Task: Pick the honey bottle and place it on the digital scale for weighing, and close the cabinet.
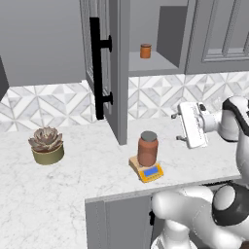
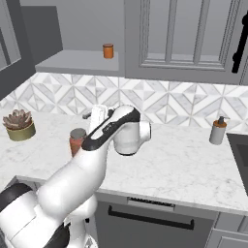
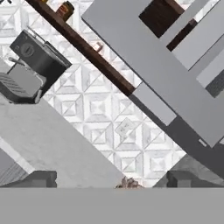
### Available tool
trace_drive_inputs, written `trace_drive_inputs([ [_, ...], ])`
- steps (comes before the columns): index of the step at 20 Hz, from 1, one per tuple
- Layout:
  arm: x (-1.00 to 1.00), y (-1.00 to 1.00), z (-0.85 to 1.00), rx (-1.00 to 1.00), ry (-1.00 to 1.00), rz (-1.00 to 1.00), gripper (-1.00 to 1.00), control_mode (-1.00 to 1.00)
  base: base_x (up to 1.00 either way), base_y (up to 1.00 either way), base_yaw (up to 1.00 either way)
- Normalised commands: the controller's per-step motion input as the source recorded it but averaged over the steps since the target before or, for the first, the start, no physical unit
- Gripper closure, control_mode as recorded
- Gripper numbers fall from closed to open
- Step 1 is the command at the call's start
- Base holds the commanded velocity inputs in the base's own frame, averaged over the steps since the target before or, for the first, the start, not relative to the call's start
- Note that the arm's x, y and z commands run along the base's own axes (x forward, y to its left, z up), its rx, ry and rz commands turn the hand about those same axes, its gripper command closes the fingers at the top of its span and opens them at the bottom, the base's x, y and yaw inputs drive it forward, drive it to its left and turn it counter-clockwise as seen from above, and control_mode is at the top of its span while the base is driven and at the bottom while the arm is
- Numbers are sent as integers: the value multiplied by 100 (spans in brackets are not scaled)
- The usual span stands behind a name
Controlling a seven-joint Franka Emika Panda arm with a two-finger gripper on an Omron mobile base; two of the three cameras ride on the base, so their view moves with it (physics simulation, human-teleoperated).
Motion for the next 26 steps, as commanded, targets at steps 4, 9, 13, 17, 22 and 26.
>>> trace_drive_inputs([
  [4,-100,36,81,7,-58,-15,-100,-100,0,0,0],
  [9,-100,38,71,0,-50,-20,-100,-100,0,0,0],
  [13,-100,41,61,-7,-44,-21,-100,-100,0,0,0],
  [17,-100,43,50,-3,-32,-29,-100,-100,0,0,0],
  [22,-100,59,30,0,-45,-26,-100,-100,0,0,0],
  [26,-100,81,4,2,-38,-26,-100,-100,0,0,0],
])
